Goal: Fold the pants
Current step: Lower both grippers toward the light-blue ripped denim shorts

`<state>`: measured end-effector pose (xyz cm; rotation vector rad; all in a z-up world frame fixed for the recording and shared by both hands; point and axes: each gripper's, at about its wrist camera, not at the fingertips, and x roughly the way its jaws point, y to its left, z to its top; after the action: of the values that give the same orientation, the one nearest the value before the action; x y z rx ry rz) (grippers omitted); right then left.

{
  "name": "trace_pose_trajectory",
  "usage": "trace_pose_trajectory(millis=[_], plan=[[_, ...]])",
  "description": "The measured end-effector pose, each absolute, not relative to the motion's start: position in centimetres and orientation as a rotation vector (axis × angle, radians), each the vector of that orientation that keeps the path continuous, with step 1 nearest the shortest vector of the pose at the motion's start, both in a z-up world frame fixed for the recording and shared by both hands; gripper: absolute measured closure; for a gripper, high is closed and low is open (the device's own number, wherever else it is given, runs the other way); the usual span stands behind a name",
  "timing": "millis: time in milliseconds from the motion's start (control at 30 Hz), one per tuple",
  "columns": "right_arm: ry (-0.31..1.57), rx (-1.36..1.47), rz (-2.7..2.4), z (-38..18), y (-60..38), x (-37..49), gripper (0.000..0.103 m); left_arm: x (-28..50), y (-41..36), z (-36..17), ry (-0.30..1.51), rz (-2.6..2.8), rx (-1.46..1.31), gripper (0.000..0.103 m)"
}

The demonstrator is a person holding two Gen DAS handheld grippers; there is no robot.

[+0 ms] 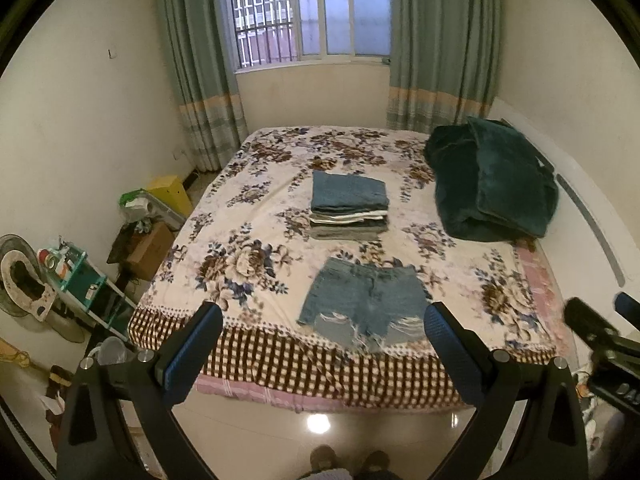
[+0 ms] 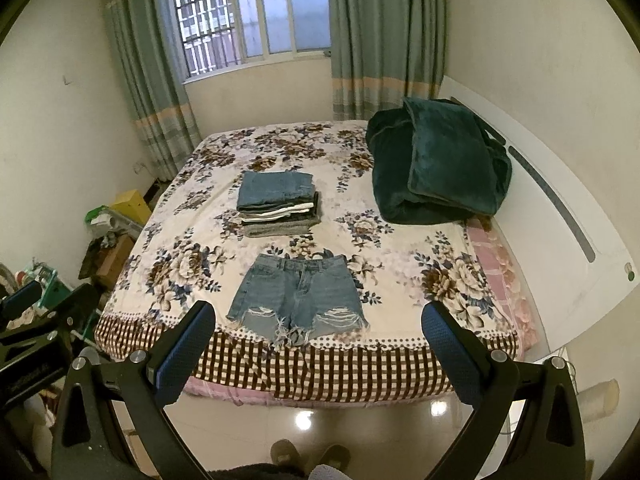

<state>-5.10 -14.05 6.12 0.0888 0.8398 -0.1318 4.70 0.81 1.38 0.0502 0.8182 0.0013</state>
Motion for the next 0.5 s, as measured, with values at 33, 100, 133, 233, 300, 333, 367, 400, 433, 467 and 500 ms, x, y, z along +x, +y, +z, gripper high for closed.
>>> trace_pose_trajectory(millis=[33,100,133,233,300,333,367,400,433,467,500], plan=[[0.838,0.095,-0.144,5.8,-14.1,-4.7,0.0,5.8,1.0,0.8,0.809,0.022,0.054,0.0],[0.827,0.112,-0.171,4.8,-14.3,-3.2,0.0,7.6,1.8,-1.2,0.794,0.048,0.065,0.0],[0.823,0.115,-0.183,4.1,-14.9,-2.5,0.0,8.4,1.8,-1.9,0.793,0.059,0.072,0.0],[0.832,0.114,-0.207,1.7,-16.2,0.7,0.0,11.6,1.6,-5.0,0.807,0.077,0.075,0.0],[0.869,0.114,-0.218,-0.7,-17.4,3.5,0.0,13.5,1.0,-7.2,0.844,0.086,0.076,0.0],[0.893,0.118,-0.212,-2.1,-18.1,5.1,0.0,14.7,0.5,-8.5,0.856,0.096,0.079,0.0],[0.919,0.126,-0.203,-3.3,-19.3,6.5,0.0,15.5,0.0,-9.7,0.87,0.111,0.089,0.0],[0.942,0.136,-0.19,-4.5,-20.3,7.8,0.0,16.9,-1.1,-11.3,0.897,0.111,0.096,0.0],[0.965,0.146,-0.175,-5.9,-21.4,9.4,0.0,17.6,-1.8,-12.4,0.908,0.114,0.098,0.0],[0.99,0.157,-0.164,-7.5,-22.4,10.9,0.0,18.2,-2.6,-13.5,0.918,0.128,0.108,0.0],[1.014,0.166,-0.148,-9.1,-23.6,12.4,0.0,19.1,-3.7,-15.0,0.934,0.137,0.119,0.0]])
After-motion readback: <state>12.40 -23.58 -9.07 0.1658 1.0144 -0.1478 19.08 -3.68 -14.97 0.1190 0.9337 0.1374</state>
